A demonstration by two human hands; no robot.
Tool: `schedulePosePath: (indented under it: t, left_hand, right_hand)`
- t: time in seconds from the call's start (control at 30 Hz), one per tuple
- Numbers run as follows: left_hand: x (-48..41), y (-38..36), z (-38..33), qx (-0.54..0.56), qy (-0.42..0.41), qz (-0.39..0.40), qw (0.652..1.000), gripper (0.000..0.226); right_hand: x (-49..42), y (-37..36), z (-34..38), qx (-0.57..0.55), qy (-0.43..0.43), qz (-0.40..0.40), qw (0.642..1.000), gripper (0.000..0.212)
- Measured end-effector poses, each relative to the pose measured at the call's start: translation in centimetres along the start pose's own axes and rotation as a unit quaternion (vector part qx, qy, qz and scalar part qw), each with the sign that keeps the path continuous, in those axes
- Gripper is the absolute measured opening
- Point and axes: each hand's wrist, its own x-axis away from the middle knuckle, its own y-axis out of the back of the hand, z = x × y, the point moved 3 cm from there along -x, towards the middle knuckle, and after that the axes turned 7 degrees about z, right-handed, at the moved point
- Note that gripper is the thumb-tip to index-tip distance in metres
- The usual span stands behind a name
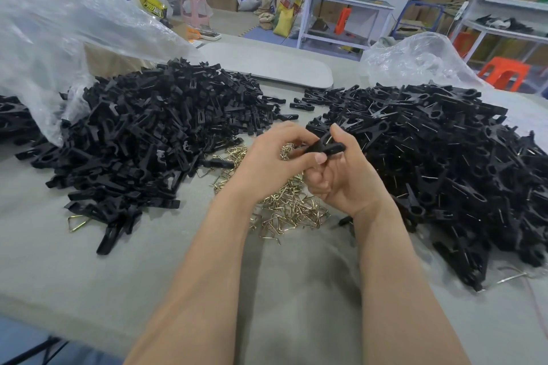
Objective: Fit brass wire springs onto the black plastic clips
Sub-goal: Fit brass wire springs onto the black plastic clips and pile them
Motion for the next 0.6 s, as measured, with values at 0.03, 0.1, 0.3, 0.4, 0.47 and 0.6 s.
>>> schedulePosePath:
  t: [0.03,0.1,0.3,0.4,0.47,0.6]
  left_hand:
    - [0.0,0.0,0.0,-0.001,-0.002,0.0,1.0,0.019]
    - [-0.1,0.1,0.0,0.001,-0.01,-0.004,1.0,0.021]
    - [0.0,0.1,0.0,0.019,-0.012,-0.019,1.0,0.02]
    - [0.0,0.1,0.1,0.045,-0.012,-0.02,0.999,0.019]
    - [0.0,0.0,0.1,0.06,-0.009,-0.023,0.998,0.02]
    - [0.0,0.0,0.0,0.083,-0.004,-0.033,0.996,0.023]
  right_hand:
    - [-0.1,-0.2,0.0,-0.001,0.008,0.002,1.0,0.059]
    - [-0.2,-0.4,-0.1,-0.021,0.014,-0.002,1.0,0.057]
    - [-0.6,-0.9,-0.5,-0.073,0.03,-0.001,0.997,0.048]
    - [-0.5,-1.3,-0.4,-0.082,0.04,0.003,0.996,0.047]
    - [-0.5,-1.4,-0.4,-0.09,0.048,0.003,0.995,0.048]
    - [-1.0,-1.5,-0.6,-0.101,0.062,0.001,0.993,0.052]
